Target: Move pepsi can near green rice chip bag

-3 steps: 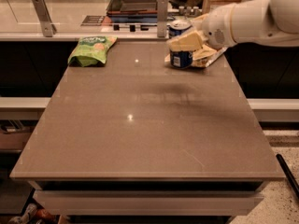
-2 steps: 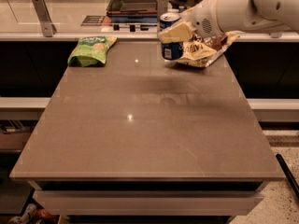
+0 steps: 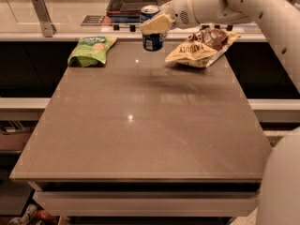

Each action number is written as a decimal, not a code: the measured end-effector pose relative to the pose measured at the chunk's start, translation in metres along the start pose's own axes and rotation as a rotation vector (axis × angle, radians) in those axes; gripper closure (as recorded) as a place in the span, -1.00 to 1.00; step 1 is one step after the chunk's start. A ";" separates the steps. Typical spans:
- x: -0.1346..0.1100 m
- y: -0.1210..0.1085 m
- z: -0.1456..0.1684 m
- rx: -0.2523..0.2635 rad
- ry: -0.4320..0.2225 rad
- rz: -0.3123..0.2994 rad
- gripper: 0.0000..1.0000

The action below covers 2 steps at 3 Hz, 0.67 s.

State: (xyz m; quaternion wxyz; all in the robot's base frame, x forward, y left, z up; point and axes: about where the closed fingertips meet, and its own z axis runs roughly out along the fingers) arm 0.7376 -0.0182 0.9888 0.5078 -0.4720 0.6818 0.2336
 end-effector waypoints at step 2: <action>-0.002 0.007 0.052 0.057 0.014 -0.074 1.00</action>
Offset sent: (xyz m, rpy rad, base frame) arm 0.0318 0.0670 -0.0423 -0.1060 -0.1388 -0.0952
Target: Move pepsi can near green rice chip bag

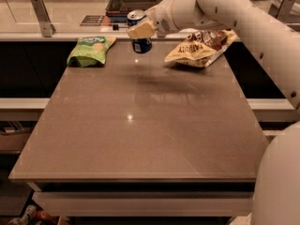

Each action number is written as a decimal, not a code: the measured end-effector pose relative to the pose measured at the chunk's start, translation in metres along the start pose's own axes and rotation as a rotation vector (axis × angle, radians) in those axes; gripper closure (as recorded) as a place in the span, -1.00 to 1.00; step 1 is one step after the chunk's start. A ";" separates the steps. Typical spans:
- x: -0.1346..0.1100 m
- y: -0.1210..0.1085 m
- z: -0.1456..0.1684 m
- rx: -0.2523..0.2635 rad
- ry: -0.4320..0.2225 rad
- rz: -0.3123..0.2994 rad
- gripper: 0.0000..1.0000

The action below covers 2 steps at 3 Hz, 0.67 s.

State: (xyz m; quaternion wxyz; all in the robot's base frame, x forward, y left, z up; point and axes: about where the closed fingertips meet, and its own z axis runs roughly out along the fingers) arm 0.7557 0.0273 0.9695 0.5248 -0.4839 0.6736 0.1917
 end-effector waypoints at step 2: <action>0.015 0.004 0.050 0.032 0.041 -0.036 1.00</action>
Offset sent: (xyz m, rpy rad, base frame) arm 0.0395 0.0434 -0.0424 -0.0621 -0.0358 -0.0316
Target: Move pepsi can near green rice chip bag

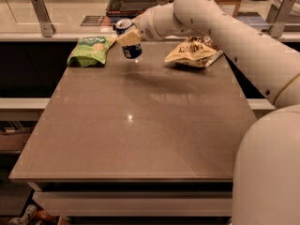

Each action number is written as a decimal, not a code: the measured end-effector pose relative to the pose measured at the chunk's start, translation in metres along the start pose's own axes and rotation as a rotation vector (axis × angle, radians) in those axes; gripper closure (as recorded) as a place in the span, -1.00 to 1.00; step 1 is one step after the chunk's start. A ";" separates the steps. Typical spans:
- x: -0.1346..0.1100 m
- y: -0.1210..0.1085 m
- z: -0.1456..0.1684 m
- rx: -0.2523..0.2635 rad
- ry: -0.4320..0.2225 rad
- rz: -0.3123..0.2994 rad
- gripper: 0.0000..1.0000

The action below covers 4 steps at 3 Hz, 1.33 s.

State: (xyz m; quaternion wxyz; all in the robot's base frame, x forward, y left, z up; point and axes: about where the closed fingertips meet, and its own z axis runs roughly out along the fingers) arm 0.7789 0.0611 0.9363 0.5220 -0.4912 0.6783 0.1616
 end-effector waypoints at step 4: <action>0.010 -0.009 0.049 -0.113 -0.040 0.081 1.00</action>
Offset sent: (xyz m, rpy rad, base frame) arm 0.0334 0.0232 -0.0160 0.0707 0.0768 0.0714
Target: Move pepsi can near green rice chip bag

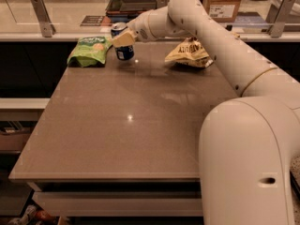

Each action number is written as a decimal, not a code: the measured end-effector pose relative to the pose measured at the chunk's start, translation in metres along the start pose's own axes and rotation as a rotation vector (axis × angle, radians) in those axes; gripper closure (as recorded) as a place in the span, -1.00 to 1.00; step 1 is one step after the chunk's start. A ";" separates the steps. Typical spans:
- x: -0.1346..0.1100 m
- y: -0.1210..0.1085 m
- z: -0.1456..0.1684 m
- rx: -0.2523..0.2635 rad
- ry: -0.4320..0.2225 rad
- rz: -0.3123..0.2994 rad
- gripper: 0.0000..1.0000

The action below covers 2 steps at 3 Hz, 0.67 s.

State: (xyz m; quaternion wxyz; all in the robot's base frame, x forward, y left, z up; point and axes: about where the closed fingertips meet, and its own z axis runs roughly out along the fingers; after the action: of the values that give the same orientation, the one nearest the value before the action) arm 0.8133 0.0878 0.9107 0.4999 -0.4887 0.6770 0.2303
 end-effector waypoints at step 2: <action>0.013 -0.006 0.008 -0.015 -0.006 0.033 1.00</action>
Offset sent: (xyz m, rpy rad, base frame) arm 0.0153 -0.0113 -0.0153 0.0378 0.0372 -0.0075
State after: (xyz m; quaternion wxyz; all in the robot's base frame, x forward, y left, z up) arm 0.8221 0.0867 0.8971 0.4942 -0.4806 0.6817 0.2450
